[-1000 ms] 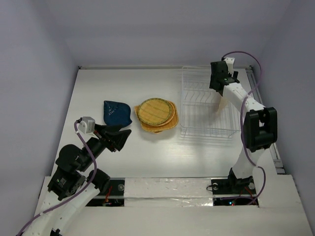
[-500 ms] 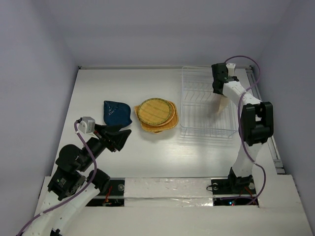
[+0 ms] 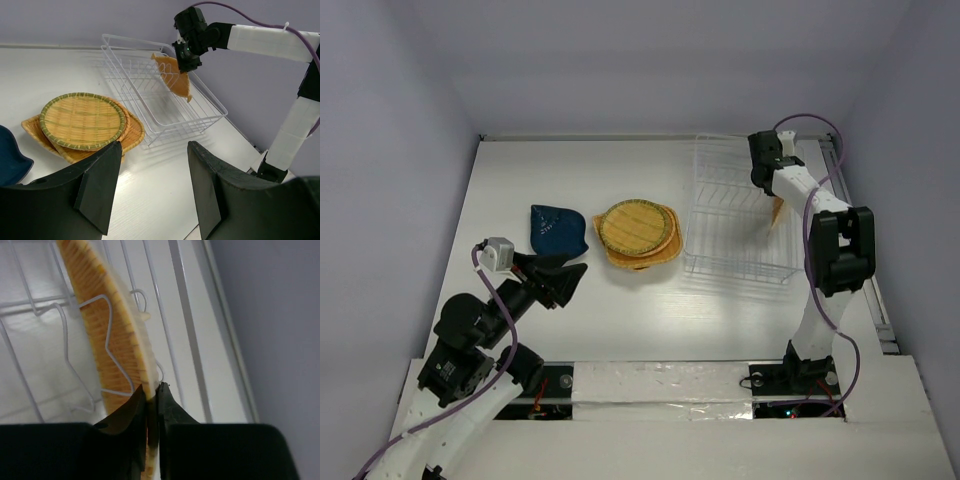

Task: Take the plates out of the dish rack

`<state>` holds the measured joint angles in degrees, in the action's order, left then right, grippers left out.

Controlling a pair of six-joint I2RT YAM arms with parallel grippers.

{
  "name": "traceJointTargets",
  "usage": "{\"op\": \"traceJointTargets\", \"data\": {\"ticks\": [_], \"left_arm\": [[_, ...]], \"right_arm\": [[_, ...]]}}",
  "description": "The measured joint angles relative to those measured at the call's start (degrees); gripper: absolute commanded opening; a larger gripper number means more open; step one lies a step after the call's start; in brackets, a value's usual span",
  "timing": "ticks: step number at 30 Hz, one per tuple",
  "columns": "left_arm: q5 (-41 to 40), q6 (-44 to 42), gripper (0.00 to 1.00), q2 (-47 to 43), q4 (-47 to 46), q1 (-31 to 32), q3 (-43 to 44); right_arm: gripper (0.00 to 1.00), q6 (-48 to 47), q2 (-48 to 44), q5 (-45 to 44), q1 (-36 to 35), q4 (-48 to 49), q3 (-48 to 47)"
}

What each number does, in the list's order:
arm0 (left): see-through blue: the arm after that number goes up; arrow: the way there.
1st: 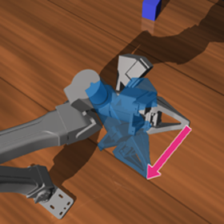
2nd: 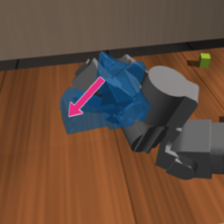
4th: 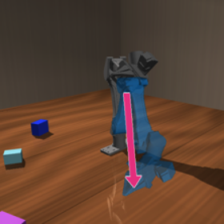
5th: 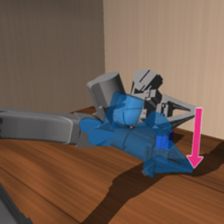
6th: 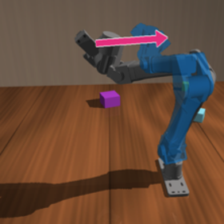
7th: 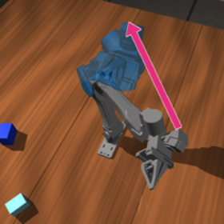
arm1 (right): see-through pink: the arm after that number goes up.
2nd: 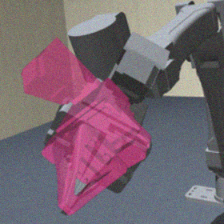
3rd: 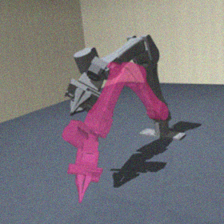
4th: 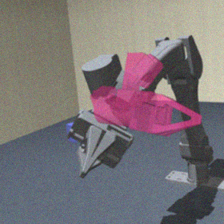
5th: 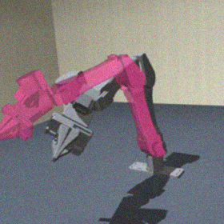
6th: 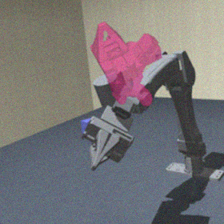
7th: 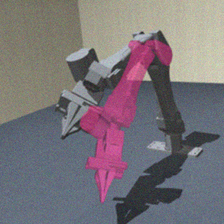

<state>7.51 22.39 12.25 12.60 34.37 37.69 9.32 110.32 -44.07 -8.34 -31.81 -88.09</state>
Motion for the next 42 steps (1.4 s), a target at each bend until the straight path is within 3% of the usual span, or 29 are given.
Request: {"op": "traceJointTargets", "data": {"ticks": [2, 17, 23, 32, 36, 42], "left_arm": [[0.00, 0.00, 0.52, 0.00, -0.09, 0.00, -0.33], [-0.02, 0.00, 0.52, 0.04, -0.09, 0.00, -0.61], [-0.02, -0.02, 0.52, 0.31, -0.11, 0.00, -0.61], [0.00, 0.00, 0.52, 1.14, -0.13, -0.39, -0.61], [0.00, 0.00, 0.52, 1.51, -0.13, -0.39, -0.61], [0.02, 0.00, 0.52, 1.81, -0.13, -1.16, -0.61]], "right_arm": [[0.00, -2.69, 0.00, -1.81, -0.02, -0.83, 0.57], [0.00, -17.33, 0.44, -14.75, -6.88, 5.53, 1.99], [0.00, -26.01, 0.68, -18.05, -8.76, 15.61, 4.22], [0.00, -40.92, -0.20, -25.03, -8.96, 38.75, 11.82], [0.00, -40.17, -1.97, -26.03, -8.94, 40.41, 11.74], [0.00, -27.19, -9.94, -20.79, -8.50, 25.27, 3.98]]}}
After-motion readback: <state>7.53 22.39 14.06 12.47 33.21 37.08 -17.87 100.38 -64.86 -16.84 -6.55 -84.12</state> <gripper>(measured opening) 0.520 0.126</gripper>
